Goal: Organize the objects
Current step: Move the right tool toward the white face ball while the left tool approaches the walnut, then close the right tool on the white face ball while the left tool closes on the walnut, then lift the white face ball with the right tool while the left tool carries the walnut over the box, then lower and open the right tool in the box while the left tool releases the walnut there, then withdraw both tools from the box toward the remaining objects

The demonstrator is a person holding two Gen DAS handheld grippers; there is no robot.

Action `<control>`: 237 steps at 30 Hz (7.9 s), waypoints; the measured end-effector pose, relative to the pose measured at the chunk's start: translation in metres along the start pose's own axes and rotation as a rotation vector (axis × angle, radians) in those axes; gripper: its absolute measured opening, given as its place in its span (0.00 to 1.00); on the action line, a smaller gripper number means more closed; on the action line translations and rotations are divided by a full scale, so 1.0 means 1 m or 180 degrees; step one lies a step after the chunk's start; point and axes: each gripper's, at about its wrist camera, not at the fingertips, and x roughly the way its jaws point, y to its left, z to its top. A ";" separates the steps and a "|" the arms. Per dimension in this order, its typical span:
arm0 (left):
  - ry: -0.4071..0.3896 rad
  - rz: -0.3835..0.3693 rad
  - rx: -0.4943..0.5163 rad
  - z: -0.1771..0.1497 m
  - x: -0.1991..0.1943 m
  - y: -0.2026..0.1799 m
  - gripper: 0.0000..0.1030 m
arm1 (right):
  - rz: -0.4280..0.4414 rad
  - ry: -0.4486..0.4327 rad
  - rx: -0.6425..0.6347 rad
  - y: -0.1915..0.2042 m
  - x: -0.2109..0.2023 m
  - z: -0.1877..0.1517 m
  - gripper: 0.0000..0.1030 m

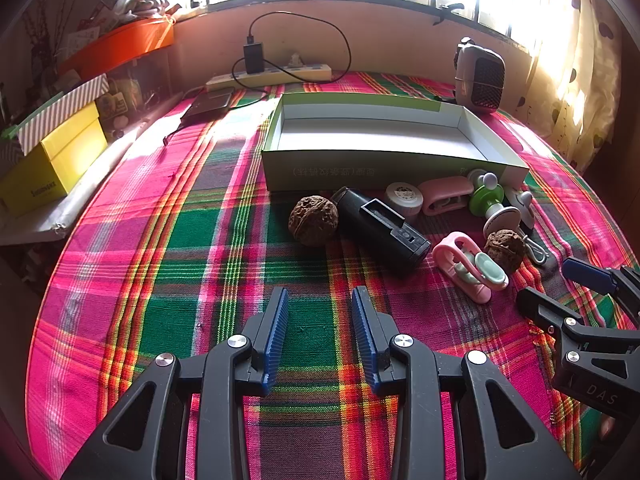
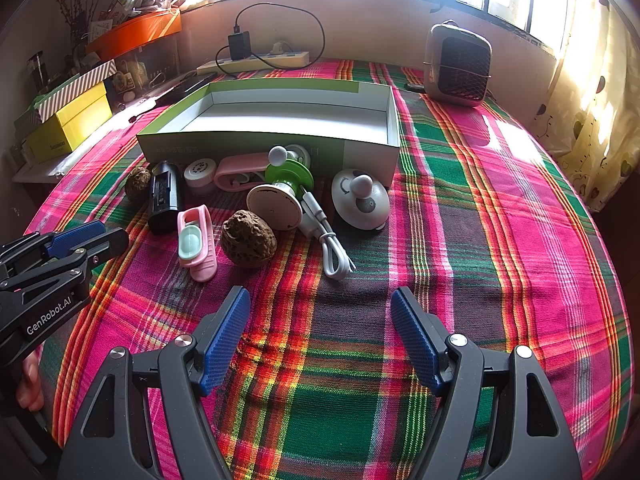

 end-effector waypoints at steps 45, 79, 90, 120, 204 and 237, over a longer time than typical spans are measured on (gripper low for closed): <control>0.0069 -0.0411 -0.0054 0.026 0.010 0.027 0.30 | -0.0065 -0.0036 0.0212 -0.060 0.010 0.035 0.71; 0.0161 -0.0273 0.0062 0.063 0.048 0.034 0.35 | 0.0017 0.0138 -0.0024 -0.045 0.049 0.059 0.71; 0.0169 -0.0292 -0.0034 0.065 0.049 0.040 0.26 | 0.0002 0.0107 0.0001 -0.043 0.046 0.057 0.57; -0.0016 -0.0323 0.0019 0.084 0.023 0.042 0.26 | 0.0094 -0.0172 0.0002 -0.041 0.014 0.080 0.47; 0.0136 -0.0198 0.0262 0.171 0.118 0.006 0.27 | -0.0034 -0.0059 -0.0162 -0.022 0.113 0.164 0.52; -0.0273 -0.0045 0.0196 0.114 0.031 0.006 0.27 | 0.0079 -0.0335 0.0070 -0.029 0.038 0.109 0.53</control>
